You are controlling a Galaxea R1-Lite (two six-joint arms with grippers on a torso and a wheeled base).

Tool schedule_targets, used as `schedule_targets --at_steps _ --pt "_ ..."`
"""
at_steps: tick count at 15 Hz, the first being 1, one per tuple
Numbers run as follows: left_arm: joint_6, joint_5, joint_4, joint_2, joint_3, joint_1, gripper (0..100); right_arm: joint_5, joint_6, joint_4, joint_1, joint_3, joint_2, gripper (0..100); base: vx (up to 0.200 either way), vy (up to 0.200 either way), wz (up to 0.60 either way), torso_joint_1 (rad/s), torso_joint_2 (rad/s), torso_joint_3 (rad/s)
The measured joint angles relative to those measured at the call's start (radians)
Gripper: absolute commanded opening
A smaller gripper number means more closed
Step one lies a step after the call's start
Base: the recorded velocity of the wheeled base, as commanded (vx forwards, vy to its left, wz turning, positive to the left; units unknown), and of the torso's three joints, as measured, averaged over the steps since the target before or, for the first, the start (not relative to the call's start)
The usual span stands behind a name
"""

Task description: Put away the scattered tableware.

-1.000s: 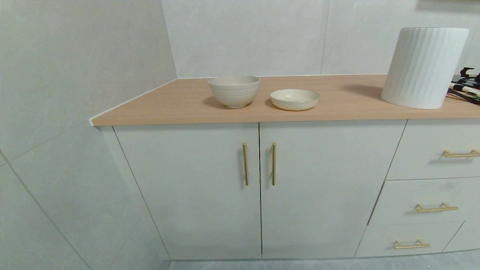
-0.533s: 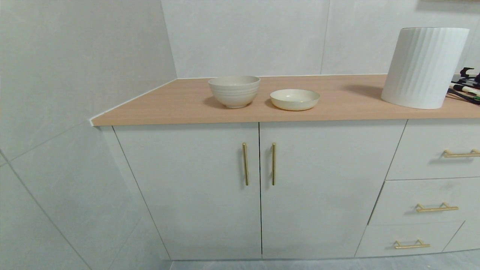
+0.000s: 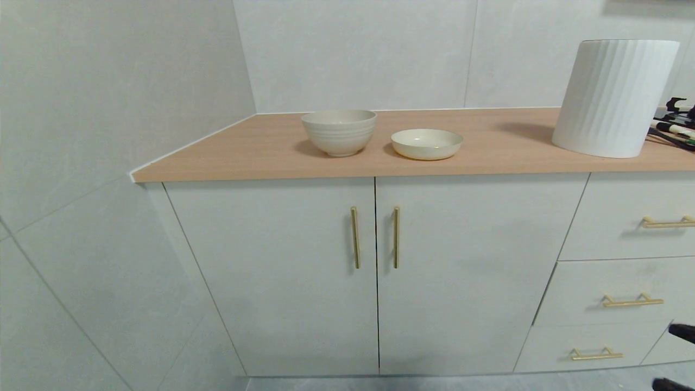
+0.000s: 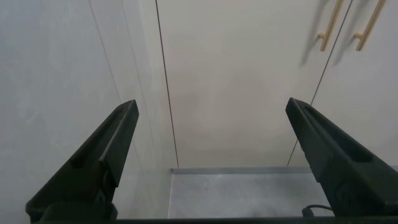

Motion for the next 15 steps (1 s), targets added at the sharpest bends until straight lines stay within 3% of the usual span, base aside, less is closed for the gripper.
schedule_targets --at_steps 4,7,12,15 --pt "0.0 0.0 0.0 0.0 0.0 0.0 100 0.005 0.035 -0.157 0.166 -0.201 0.393 100 0.0 0.0 0.0 0.0 0.0 0.0" --pt "0.0 0.0 0.0 0.0 0.0 0.0 100 0.008 0.054 -0.197 0.261 -0.352 0.633 100 0.0 0.0 0.0 0.0 0.0 0.0" --pt "0.0 0.0 0.0 0.0 0.0 0.0 100 0.008 0.073 -0.206 0.307 -0.591 0.91 100 0.0 0.0 0.0 0.0 0.0 0.0" --pt "0.0 0.0 0.0 0.0 0.0 0.0 100 0.004 0.169 -0.264 0.321 -0.686 1.028 100 0.0 0.0 0.0 0.0 0.0 0.0"
